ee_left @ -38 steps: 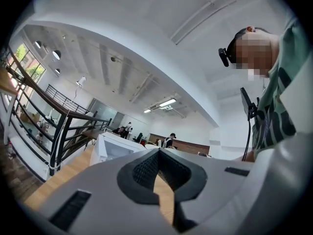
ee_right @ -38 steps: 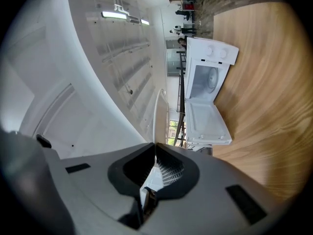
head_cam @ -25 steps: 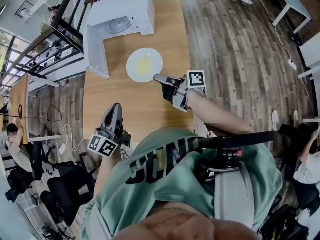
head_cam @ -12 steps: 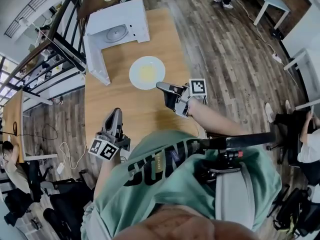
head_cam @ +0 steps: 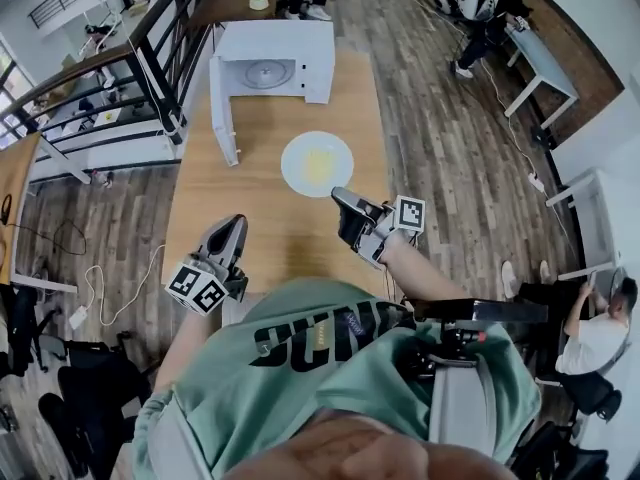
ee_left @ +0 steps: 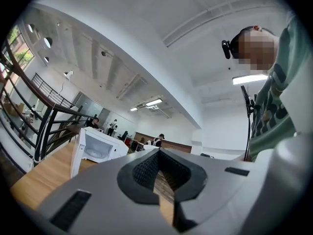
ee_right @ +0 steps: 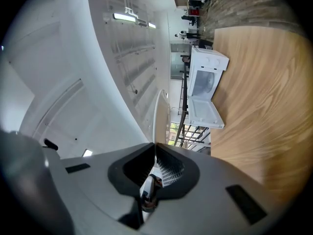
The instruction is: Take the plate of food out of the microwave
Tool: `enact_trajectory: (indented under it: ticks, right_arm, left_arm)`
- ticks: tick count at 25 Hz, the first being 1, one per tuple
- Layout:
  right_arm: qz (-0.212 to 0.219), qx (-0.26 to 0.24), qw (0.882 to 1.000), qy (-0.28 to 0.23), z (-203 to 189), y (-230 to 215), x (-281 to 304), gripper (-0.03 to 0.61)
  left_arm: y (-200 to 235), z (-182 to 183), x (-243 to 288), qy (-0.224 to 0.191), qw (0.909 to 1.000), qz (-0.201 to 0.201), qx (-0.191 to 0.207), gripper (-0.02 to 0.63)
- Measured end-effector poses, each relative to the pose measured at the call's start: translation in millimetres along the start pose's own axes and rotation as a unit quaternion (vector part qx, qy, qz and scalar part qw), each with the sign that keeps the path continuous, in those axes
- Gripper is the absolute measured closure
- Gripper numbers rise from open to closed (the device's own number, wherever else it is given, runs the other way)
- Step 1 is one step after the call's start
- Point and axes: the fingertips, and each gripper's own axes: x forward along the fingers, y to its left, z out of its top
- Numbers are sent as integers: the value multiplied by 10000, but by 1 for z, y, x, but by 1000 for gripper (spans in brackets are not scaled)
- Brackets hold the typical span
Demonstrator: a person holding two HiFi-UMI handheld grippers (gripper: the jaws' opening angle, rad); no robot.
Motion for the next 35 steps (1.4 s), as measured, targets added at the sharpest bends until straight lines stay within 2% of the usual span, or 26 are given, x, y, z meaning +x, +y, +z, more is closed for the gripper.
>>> enact_trajectory:
  ticks: [4,9,16,23,29,35]
  right_arm:
    - [175,30,9996,218,17,5,-20,561]
    - [213,80,9980,587,34,2,-41,561]
    - [159,157,9977,633,60,-21,-50,561]
    - [54,310,9962,808,48,-49,-42,561]
    - [-163,445,9948,901,38,-81,-41,561]
    - [-389,542,9916,1108,25,-114,-38,561]
  left_arm:
    - [-18,-8,20,-129,9996,262,-53,618]
    - [-34,-28,39,-35,9979,619,-202,619]
    - [-33,-46,72,193,9977,622,-191,619]
    - [-8,-73,77,458,9963,601,-402,619]
    - [18,-108,75,629,9914,797,-830,619]
    - [39,-133,71,807,9881,925,-925,618]
